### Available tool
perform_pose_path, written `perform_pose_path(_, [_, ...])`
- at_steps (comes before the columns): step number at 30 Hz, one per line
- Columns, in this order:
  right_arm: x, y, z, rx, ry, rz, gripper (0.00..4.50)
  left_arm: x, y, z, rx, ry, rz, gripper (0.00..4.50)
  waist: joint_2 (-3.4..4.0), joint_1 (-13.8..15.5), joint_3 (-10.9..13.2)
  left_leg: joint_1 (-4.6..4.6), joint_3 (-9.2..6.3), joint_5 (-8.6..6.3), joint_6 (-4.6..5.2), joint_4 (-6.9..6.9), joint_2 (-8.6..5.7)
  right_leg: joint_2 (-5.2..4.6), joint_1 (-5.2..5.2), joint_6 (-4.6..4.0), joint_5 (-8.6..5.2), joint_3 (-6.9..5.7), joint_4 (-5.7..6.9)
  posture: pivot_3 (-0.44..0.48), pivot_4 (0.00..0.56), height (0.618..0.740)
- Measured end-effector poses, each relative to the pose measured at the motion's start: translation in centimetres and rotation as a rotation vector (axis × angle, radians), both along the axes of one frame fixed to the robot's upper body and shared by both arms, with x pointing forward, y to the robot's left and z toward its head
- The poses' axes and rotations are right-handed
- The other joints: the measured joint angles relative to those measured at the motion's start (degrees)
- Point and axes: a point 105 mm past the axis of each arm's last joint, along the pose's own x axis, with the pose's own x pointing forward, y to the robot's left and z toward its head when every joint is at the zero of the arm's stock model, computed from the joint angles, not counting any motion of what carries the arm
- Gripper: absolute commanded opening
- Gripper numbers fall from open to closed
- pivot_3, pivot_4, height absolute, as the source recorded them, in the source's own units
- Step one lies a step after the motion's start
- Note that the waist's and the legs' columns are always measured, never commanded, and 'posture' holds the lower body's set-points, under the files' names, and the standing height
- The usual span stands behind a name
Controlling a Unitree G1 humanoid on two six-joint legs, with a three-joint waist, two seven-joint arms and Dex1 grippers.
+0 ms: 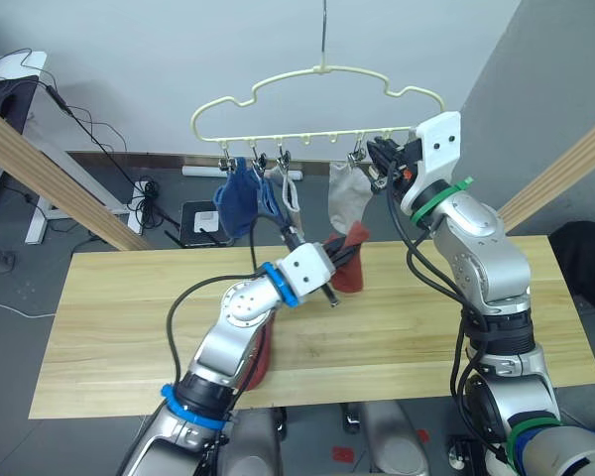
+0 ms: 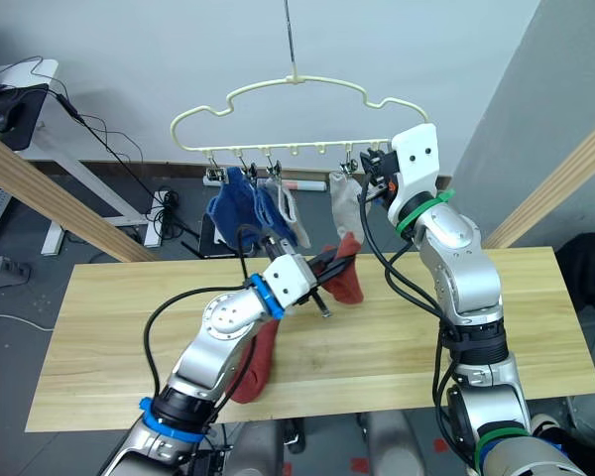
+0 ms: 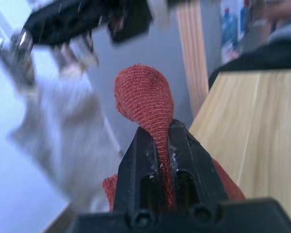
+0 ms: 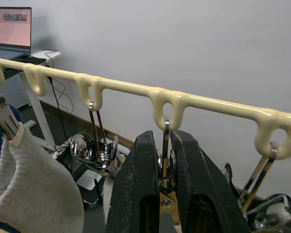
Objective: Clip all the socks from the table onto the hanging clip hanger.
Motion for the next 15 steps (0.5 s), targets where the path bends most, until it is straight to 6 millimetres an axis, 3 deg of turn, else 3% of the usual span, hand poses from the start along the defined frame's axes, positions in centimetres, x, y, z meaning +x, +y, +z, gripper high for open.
perform_pose_path(7, [-0.1,0.1,0.1,0.004,0.007,0.0,0.11,3.7,-2.8,-0.3,0.055,-0.084,0.103,0.0,-0.01,-0.19,0.0,-0.02,-0.01,-0.06,0.14,0.02,-0.02,0.0,-0.01,0.03,0.01,-0.01,0.02,-0.198,0.352,0.74])
perform_pose_path(15, [-0.5,0.2,0.4,0.006,0.007,0.008,0.11,5.9,-3.4,1.4,0.05,-0.205,0.195,0.0,-0.01,-0.21,0.0,-0.12,0.03,-0.05,0.12,-0.02,0.0,-0.01,-0.03,0.03,0.01,-0.03,-0.22,-0.201,0.353,0.74])
